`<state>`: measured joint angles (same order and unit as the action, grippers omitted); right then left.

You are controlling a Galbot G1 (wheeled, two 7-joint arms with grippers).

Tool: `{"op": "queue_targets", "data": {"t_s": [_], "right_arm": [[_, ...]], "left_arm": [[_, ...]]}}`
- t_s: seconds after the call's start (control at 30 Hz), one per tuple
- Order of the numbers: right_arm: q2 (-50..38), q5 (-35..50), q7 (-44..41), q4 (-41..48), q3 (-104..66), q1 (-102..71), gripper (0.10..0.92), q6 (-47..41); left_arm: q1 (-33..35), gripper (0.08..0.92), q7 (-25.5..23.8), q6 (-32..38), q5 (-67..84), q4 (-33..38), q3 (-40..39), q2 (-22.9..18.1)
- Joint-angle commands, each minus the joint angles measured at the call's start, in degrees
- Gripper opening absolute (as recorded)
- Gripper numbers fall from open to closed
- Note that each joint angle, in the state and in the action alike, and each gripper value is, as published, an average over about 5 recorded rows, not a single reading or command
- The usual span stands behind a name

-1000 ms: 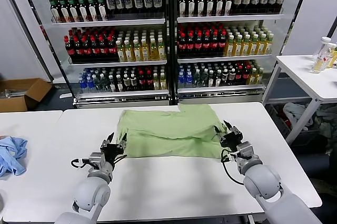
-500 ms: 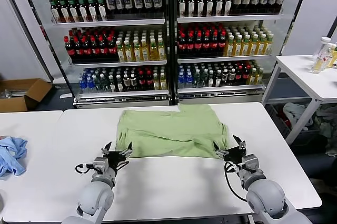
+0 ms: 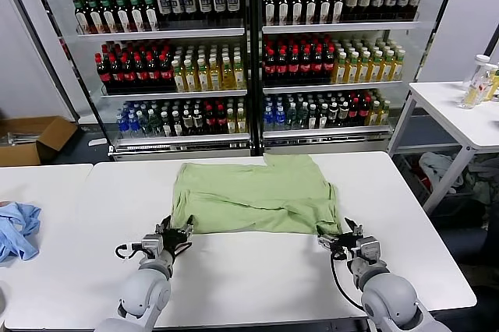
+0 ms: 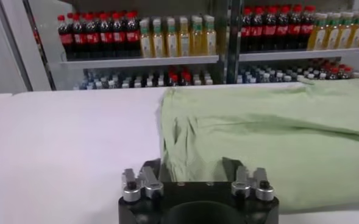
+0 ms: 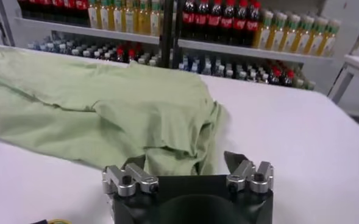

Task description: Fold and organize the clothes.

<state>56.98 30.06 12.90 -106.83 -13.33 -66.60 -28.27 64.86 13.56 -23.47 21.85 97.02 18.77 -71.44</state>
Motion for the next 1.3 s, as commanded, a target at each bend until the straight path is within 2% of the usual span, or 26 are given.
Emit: {"op": "queue_targets", "data": {"t_s": [0.03, 0.43, 0.57, 0.67, 1.3], "right_arm": [[0.2, 2.0, 0.0, 1.0, 0.5, 0.7, 0.637, -1.0], [-2.8, 2.5, -1.2, 0.3, -0.3, 0.2, 0.308, -0.6], [-3.9, 2.4, -1.5, -1.9, -1.1, -2.0, 0.187, -0.5], [-4.7, 1.8, -1.6, -5.0, -2.3, -5.2, 0.126, -0.4], [-7.2, -5.9, -1.5, -20.5, -14.3, -33.1, 0.114, 1.2]], "left_arm": [[0.6, 0.540, -0.4, -1.0, 0.8, -0.4, 0.2, 0.3], [2.4, 0.206, -2.2, -0.5, 3.2, 2.1, 1.2, 1.8], [4.7, 0.173, -2.7, -0.4, 3.5, 4.8, 1.7, 2.2], [7.5, 0.171, -2.9, -0.4, 3.4, 7.5, 2.1, 2.2], [29.7, 0.142, -2.9, -0.8, -1.6, 26.2, 7.1, -0.3]]}}
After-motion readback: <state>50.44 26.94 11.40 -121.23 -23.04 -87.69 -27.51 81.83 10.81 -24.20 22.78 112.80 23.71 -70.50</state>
